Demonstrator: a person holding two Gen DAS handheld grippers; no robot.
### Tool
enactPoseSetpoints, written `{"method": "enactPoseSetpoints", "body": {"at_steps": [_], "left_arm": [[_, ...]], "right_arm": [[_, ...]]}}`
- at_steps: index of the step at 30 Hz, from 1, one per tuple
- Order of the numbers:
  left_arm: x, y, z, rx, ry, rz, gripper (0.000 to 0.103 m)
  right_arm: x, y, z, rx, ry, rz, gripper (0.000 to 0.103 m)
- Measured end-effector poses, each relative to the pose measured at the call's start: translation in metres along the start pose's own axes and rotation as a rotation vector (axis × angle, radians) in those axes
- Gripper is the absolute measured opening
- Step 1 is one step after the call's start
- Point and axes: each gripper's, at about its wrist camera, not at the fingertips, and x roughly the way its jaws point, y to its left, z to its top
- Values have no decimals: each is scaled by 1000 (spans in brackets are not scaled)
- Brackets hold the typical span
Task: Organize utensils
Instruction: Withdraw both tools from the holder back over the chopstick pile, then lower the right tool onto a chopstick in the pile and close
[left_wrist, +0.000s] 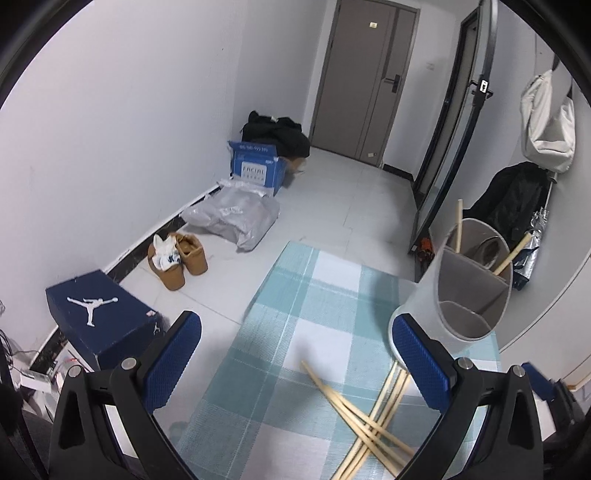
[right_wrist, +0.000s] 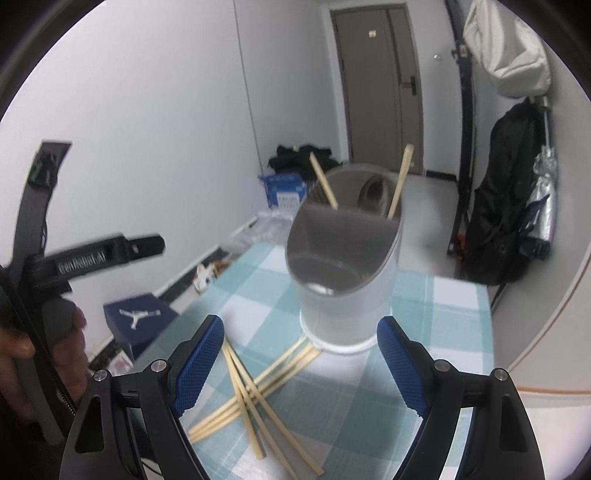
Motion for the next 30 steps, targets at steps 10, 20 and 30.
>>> {"method": "enactPoseSetpoints", "body": {"at_steps": [10, 20, 30], "left_arm": [[10, 27, 7, -117, 52, -21, 102], [22, 55, 12, -225, 90, 56, 102], [23, 69, 14, -267, 92, 63, 102]], "right_arm": [[53, 29, -11, -104, 182, 25, 77], [116, 54, -19, -208, 400, 88, 33], [141, 72, -15, -320, 479, 98, 23]]}}
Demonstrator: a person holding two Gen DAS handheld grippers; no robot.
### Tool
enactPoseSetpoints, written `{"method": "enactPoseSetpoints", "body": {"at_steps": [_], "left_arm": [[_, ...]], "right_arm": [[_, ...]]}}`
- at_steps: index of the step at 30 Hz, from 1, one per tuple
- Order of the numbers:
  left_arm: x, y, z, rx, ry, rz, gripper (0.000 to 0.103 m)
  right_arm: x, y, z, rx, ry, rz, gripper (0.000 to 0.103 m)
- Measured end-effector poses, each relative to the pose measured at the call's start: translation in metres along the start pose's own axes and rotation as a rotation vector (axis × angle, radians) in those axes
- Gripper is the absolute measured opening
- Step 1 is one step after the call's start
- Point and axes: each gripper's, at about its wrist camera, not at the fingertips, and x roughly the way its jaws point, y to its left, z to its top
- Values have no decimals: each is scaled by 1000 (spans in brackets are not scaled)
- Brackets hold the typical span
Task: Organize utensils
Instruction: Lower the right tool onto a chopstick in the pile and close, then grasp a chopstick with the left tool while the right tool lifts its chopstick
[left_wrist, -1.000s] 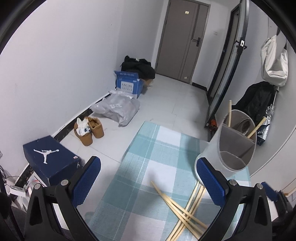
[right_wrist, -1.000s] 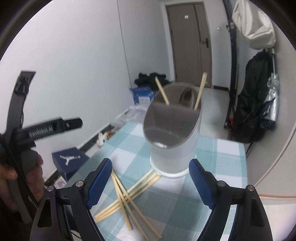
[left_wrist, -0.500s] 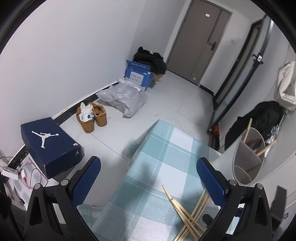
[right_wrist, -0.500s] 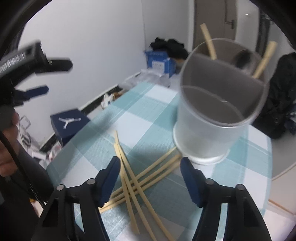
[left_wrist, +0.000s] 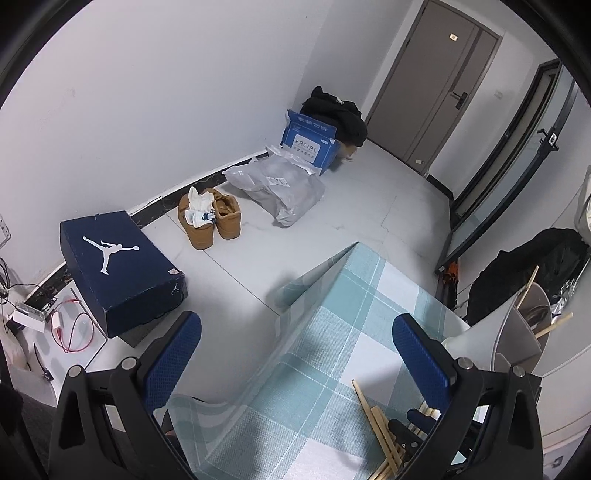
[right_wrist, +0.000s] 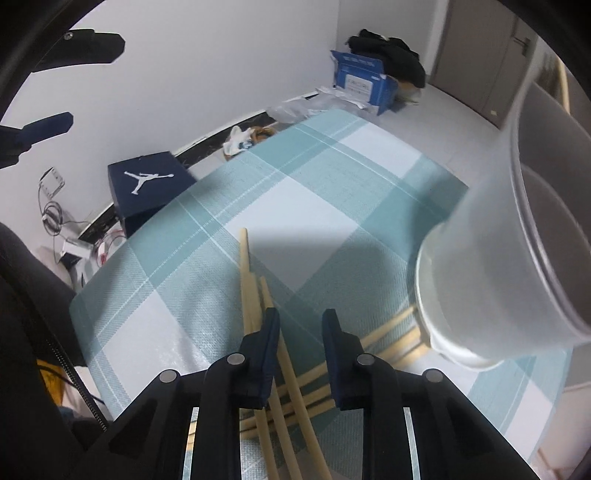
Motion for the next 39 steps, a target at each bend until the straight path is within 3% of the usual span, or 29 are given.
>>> {"method": "enactPoseSetpoints", "body": {"at_steps": [8, 13, 15, 18, 25, 39], "left_arm": [[2, 4, 3, -24, 7, -7, 102], [3, 7, 4, -31, 14, -1, 102], [4, 7, 4, -35, 20, 0, 102], [5, 7, 4, -28, 17, 3, 102], [15, 2, -3, 10, 60, -7, 102], [56, -33, -46, 177, 286, 7, 101]], "right_arm": [[16, 8, 7, -59, 80, 20, 23], [19, 9, 16, -88, 77, 33, 22], [21, 6, 20, -76, 75, 45, 8], [19, -1, 21, -35, 74, 49, 5], [-30, -9, 10, 38, -77, 24, 5], [-128, -61, -30, 277, -397, 35, 5]]}}
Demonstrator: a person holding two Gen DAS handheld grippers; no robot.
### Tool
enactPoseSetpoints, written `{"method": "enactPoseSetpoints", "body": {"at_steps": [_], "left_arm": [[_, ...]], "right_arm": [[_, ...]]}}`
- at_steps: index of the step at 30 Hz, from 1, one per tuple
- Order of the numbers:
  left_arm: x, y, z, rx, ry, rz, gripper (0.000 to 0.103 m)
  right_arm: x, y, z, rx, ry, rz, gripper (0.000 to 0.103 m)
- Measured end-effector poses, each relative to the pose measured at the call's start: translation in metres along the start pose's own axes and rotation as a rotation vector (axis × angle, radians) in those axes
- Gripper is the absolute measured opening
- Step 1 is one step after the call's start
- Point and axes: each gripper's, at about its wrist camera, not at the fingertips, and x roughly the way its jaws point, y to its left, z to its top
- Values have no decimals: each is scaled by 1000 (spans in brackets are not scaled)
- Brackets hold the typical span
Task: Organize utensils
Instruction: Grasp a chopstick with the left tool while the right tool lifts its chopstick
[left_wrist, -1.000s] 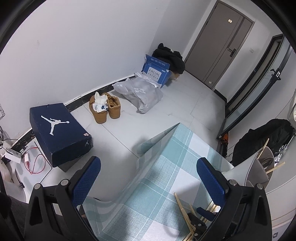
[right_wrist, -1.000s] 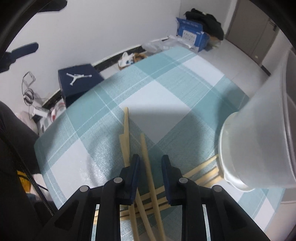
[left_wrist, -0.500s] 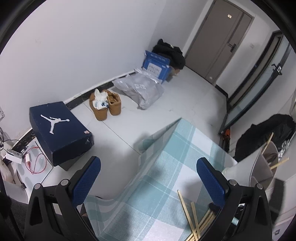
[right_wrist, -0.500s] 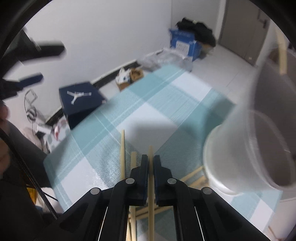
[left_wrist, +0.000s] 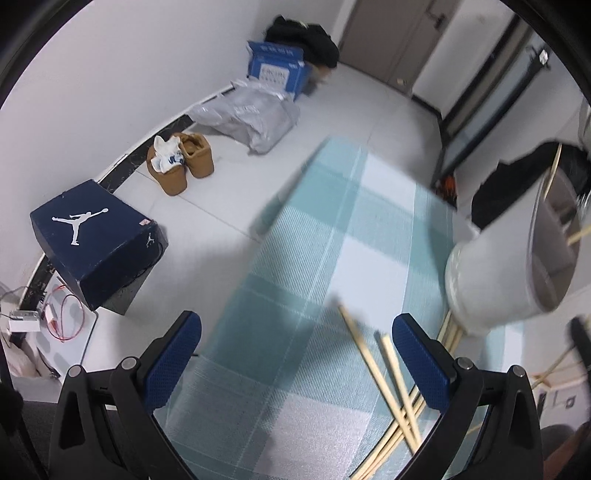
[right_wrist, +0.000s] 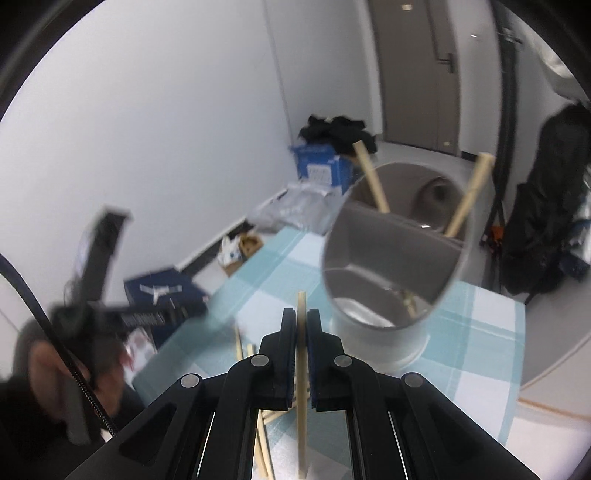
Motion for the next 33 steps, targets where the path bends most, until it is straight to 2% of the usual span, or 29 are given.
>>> {"method": "enactPoseSetpoints", "body": {"at_steps": [5, 9, 12, 15, 18, 21, 27, 30, 32, 33], "left_arm": [[8, -10, -7, 38, 31, 49, 101], [14, -12, -8, 18, 52, 52, 101], [18, -11, -7, 11, 61, 94, 101], [23, -10, -5, -8, 86, 103, 101], [29, -18, -5, 19, 119, 127, 101], [39, -26, -6, 72, 158, 194, 100], [45, -26, -5, 56, 172, 236, 94], [43, -28, -2, 27, 173, 243, 83], [42, -31, 0, 11, 172, 247, 66], [42, -33, 0, 8, 174, 247, 62]], "right_arm": [[-20, -23, -2, 79, -60, 12, 5], [-29, -27, -6, 92, -93, 15, 5], [-32, -27, -7, 89, -103, 19, 5], [-36, -26, -9, 83, -109, 22, 5], [-40, -27, -11, 73, -119, 18, 5], [-44, -31, -11, 80, -126, 26, 5], [-48, -36, -13, 90, -134, 50, 5], [-47, -42, -15, 104, -124, 54, 5], [-46, -46, -16, 115, -115, 51, 5], [-46, -48, -17, 121, -112, 47, 5]]}}
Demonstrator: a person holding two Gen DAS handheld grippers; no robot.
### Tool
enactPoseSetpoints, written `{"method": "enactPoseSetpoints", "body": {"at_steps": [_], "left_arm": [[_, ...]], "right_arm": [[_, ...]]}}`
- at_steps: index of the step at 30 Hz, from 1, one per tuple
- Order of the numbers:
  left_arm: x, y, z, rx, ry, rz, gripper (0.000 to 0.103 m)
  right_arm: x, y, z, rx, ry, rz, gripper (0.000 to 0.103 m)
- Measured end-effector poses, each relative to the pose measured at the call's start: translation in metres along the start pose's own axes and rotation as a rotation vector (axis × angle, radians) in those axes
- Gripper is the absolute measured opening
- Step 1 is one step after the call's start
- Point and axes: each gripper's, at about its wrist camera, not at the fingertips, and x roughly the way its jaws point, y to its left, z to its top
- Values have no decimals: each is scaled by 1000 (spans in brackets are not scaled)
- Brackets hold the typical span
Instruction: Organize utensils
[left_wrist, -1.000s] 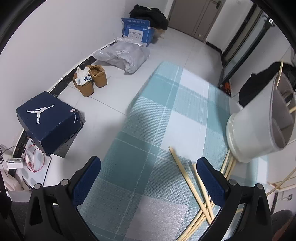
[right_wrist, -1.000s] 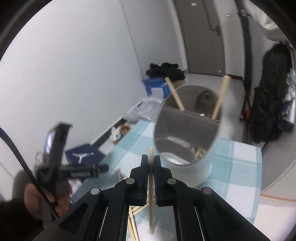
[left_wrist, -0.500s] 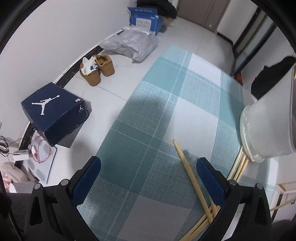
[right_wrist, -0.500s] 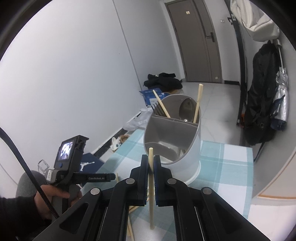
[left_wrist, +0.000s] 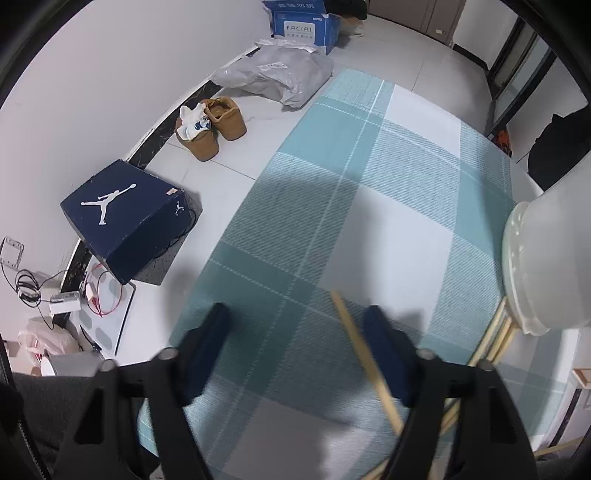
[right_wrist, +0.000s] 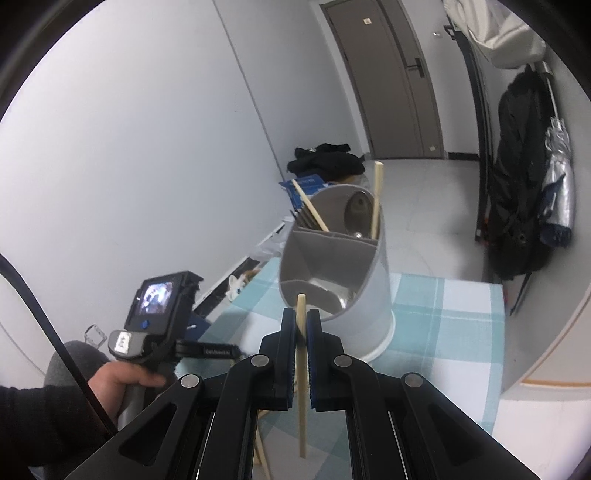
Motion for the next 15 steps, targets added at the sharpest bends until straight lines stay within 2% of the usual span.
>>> {"method": "enactPoseSetpoints", "body": {"at_steps": [2, 3, 5, 7, 11, 15], "left_arm": [[-2, -7, 0, 1, 0, -3, 43], [-2, -10, 0, 1, 0, -4, 39], [-3, -15, 2, -3, -1, -10, 19], [-2, -18, 3, -14, 0, -26, 6], [0, -17, 7, -48, -5, -45, 3], [-2, -19, 9, -41, -13, -46, 2]], "right_arm": [[-1, -4, 0, 15, -2, 4, 5], [-2, -5, 0, 21, -4, 6, 5], [-5, -6, 1, 27, -12, 13, 5], [-7, -5, 1, 24, -14, 17, 5], [-10, -2, -1, 8, -16, 20, 5], [-11, -2, 0, 5, -23, 16, 5]]}}
